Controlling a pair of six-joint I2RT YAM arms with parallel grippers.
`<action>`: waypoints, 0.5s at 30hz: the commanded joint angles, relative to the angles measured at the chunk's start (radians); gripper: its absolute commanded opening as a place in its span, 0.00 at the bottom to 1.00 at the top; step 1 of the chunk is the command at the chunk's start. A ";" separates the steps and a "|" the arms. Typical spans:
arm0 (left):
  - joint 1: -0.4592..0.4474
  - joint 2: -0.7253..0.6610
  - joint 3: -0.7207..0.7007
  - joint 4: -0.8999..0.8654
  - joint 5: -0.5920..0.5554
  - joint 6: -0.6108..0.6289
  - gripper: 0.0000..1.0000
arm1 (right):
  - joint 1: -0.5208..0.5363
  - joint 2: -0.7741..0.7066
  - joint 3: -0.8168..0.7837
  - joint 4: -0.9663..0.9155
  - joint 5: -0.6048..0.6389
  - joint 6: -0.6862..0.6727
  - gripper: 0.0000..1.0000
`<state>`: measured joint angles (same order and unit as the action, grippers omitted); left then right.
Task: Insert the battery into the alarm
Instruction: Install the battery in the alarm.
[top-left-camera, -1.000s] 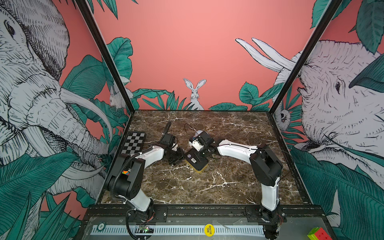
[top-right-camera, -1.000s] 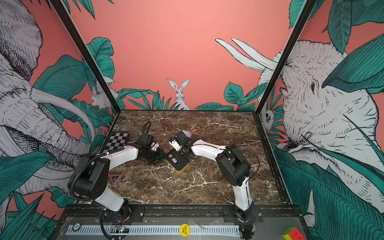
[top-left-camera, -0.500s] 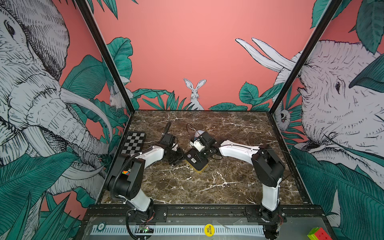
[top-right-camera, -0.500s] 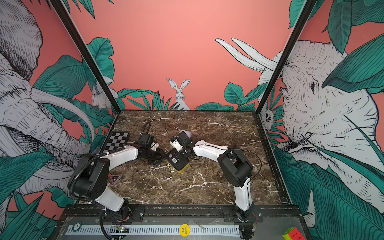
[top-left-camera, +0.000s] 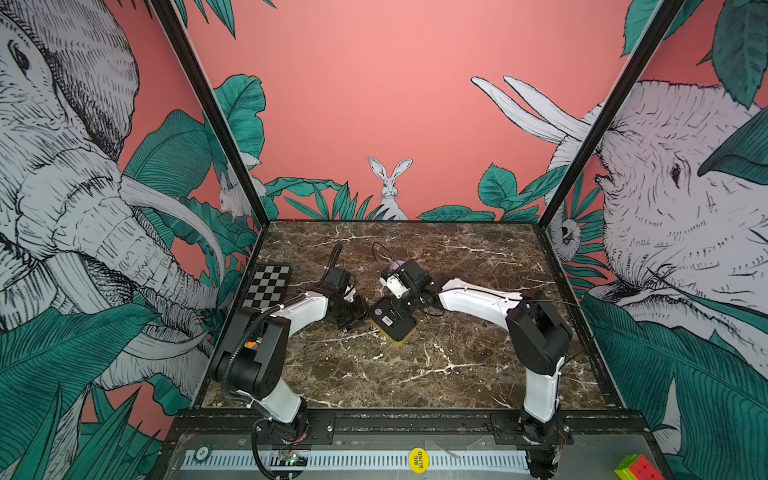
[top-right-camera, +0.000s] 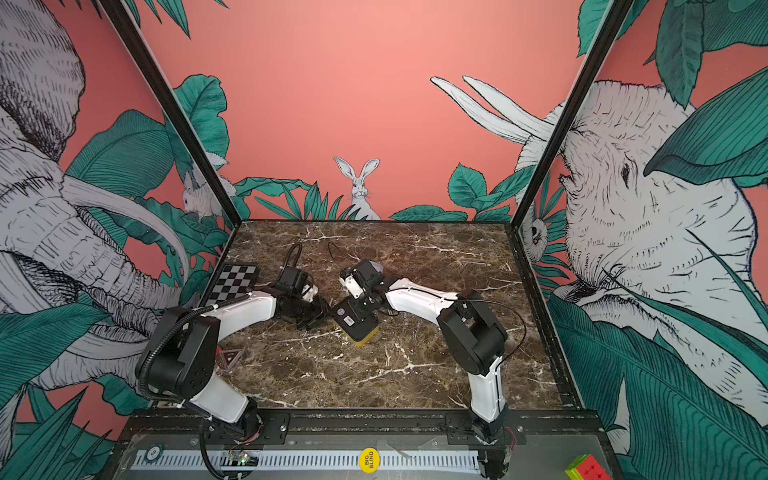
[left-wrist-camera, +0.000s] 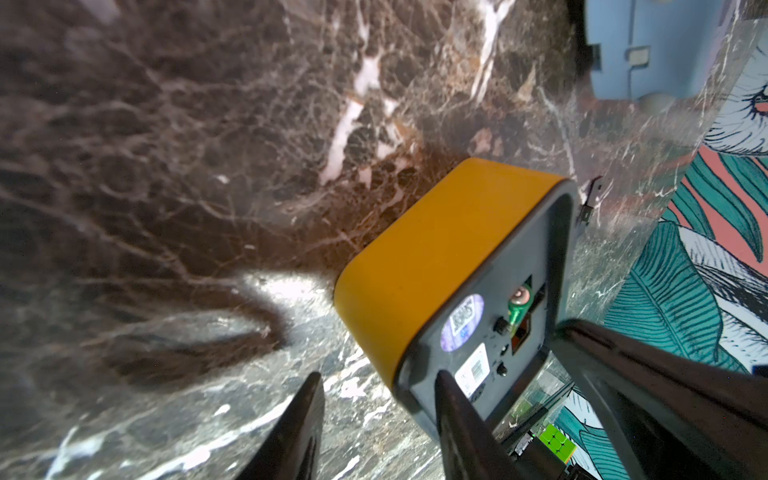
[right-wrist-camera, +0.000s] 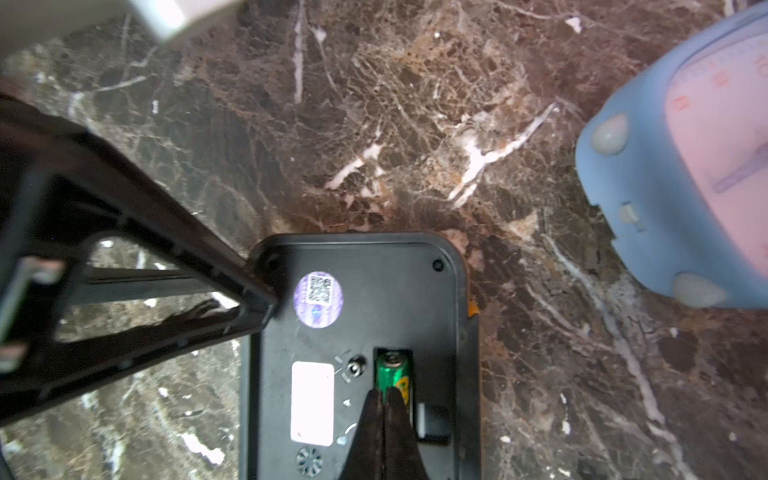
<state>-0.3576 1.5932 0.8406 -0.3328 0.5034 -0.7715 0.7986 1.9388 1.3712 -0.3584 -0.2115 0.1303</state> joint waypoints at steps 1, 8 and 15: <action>-0.004 -0.006 -0.017 -0.003 -0.010 -0.013 0.46 | -0.004 0.034 0.011 -0.033 0.020 -0.016 0.04; -0.004 -0.002 -0.018 0.000 -0.008 -0.014 0.46 | -0.003 0.049 -0.011 -0.047 0.009 -0.010 0.04; -0.005 0.000 -0.015 0.000 -0.008 -0.015 0.46 | -0.002 0.091 0.015 -0.116 0.016 -0.002 0.01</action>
<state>-0.3584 1.5932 0.8349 -0.3305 0.5037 -0.7780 0.7982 1.9686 1.3869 -0.3878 -0.2146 0.1268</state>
